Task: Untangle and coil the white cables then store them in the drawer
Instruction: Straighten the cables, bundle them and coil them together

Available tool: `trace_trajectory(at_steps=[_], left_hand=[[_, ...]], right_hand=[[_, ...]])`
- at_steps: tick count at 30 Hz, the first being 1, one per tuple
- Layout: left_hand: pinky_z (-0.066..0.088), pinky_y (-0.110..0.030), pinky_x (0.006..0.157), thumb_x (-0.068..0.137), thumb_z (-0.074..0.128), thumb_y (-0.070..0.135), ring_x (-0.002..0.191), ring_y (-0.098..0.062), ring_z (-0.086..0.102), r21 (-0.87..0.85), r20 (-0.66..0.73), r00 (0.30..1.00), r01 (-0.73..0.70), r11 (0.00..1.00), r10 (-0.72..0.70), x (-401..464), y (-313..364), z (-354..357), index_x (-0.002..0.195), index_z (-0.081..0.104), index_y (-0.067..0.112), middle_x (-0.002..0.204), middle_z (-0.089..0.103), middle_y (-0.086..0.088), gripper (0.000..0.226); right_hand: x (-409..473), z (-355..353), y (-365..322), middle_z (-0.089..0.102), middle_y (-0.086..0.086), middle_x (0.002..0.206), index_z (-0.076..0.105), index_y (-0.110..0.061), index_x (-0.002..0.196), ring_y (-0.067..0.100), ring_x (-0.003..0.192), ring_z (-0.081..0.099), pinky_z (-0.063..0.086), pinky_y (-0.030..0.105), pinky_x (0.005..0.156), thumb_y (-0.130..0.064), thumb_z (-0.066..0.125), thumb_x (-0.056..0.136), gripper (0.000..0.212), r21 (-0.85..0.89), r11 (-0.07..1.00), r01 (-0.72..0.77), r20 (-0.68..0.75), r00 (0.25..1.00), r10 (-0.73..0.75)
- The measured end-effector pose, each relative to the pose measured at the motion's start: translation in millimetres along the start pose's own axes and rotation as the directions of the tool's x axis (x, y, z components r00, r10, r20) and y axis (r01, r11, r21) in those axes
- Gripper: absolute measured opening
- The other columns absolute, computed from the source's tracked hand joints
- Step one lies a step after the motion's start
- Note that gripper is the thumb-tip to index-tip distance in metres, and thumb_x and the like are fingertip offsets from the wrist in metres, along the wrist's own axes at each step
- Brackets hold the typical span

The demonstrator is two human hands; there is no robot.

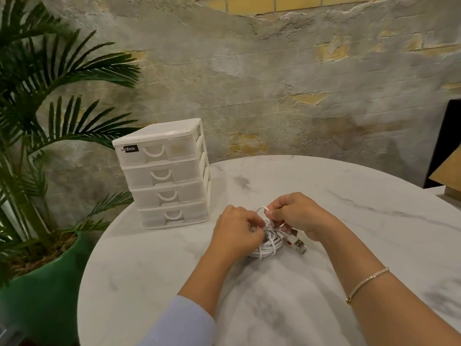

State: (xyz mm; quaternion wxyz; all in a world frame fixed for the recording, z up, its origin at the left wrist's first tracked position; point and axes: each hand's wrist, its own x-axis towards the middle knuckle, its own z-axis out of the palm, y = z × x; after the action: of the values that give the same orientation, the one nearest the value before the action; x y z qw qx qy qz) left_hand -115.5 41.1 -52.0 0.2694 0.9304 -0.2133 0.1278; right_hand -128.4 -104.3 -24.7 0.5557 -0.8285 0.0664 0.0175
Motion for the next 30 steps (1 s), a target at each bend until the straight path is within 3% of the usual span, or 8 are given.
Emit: trace_trajectory(at_steps=[2,5,9,12,15,18,22,30], left_hand=[[0.044,-0.031,0.083,0.077,0.067,0.033,0.091,-0.013,0.049,-0.106,0.028,0.999,0.024,0.994,-0.021,-2.4,-0.7,-6.2,0.076,0.073,0.030,0.071,0.063,0.017,0.007],[0.040,-0.031,0.086,0.075,0.070,0.047,0.093,-0.009,0.044,-0.114,0.081,0.997,0.021,0.993,-0.012,-7.1,5.2,-8.1,0.076,0.072,0.031,0.072,0.059,0.019,0.016],[0.042,-0.033,0.093,0.078,0.067,0.037,0.085,-0.008,0.051,-0.081,0.103,0.993,0.073,0.994,-0.065,-7.4,14.1,-4.6,0.083,0.075,0.027,0.069,0.062,0.018,0.013],[0.041,-0.032,0.094,0.077,0.065,0.037,0.090,-0.011,0.058,-0.041,0.131,0.985,0.116,0.992,-0.110,-4.8,16.2,-4.4,0.080,0.075,0.027,0.068,0.064,0.014,0.014],[0.042,-0.029,0.084,0.076,0.065,0.039,0.084,-0.017,0.054,0.007,0.134,0.989,0.062,0.998,-0.062,-5.5,19.8,-4.4,0.076,0.074,0.024,0.060,0.056,0.012,0.017],[0.039,-0.026,0.068,0.075,0.066,0.028,0.069,-0.016,0.045,-0.069,0.144,0.988,0.073,0.995,-0.062,-3.6,15.3,-2.0,0.071,0.073,0.019,0.055,0.055,0.009,0.012],[0.034,-0.020,0.055,0.074,0.066,0.021,0.053,-0.009,0.041,-0.140,0.202,0.973,0.138,0.981,-0.108,-2.8,9.5,-3.6,0.049,0.056,0.023,0.049,0.048,0.004,0.027],[0.032,-0.022,0.053,0.079,0.057,0.012,0.056,-0.013,0.035,-0.264,0.268,0.955,0.198,0.944,-0.125,-3.9,2.5,-4.7,0.068,0.061,0.000,0.063,0.043,-0.007,0.017]], right_hand=[[-0.6,-0.5,0.4,0.056,0.004,0.063,0.060,-0.011,0.074,0.015,0.050,0.044,0.035,0.023,0.044,-0.010,0.064,0.088,0.015,-0.016,1.000,-0.005,0.004,1.000,0.005],[0.0,-1.2,0.7,0.056,0.005,0.060,0.060,-0.010,0.072,0.015,0.050,0.046,0.037,0.025,0.047,-0.007,0.064,0.087,0.015,-0.015,1.000,-0.009,0.007,1.000,0.009],[1.3,-1.7,2.0,0.057,0.007,0.059,0.061,-0.008,0.070,0.018,0.054,0.048,0.040,0.030,0.056,-0.003,0.065,0.084,0.015,0.001,1.000,-0.017,-0.004,1.000,0.017],[1.6,-2.1,3.5,0.059,0.008,0.060,0.061,-0.007,0.073,0.019,0.055,0.048,0.040,0.033,0.060,-0.003,0.065,0.083,0.012,-0.007,1.000,-0.016,0.002,1.000,0.016],[1.0,-2.7,4.5,0.061,0.007,0.060,0.061,-0.007,0.073,0.019,0.054,0.050,0.043,0.033,0.062,-0.003,0.064,0.084,0.012,-0.008,1.000,-0.003,0.012,1.000,0.003],[0.1,-3.2,6.0,0.062,0.008,0.063,0.061,-0.006,0.072,0.020,0.058,0.054,0.046,0.030,0.061,-0.002,0.064,0.085,0.014,0.006,1.000,-0.004,0.021,1.000,0.004],[0.6,-2.8,8.6,0.061,0.009,0.063,0.061,-0.006,0.069,0.020,0.057,0.052,0.046,0.026,0.056,0.001,0.065,0.084,0.017,0.041,0.999,-0.012,0.033,0.999,0.010],[1.1,3.9,9.5,0.061,0.004,0.062,0.060,-0.012,0.064,0.016,0.057,0.050,0.043,0.025,0.055,-0.003,0.068,0.081,0.021,0.004,1.000,-0.012,0.029,1.000,0.012]])
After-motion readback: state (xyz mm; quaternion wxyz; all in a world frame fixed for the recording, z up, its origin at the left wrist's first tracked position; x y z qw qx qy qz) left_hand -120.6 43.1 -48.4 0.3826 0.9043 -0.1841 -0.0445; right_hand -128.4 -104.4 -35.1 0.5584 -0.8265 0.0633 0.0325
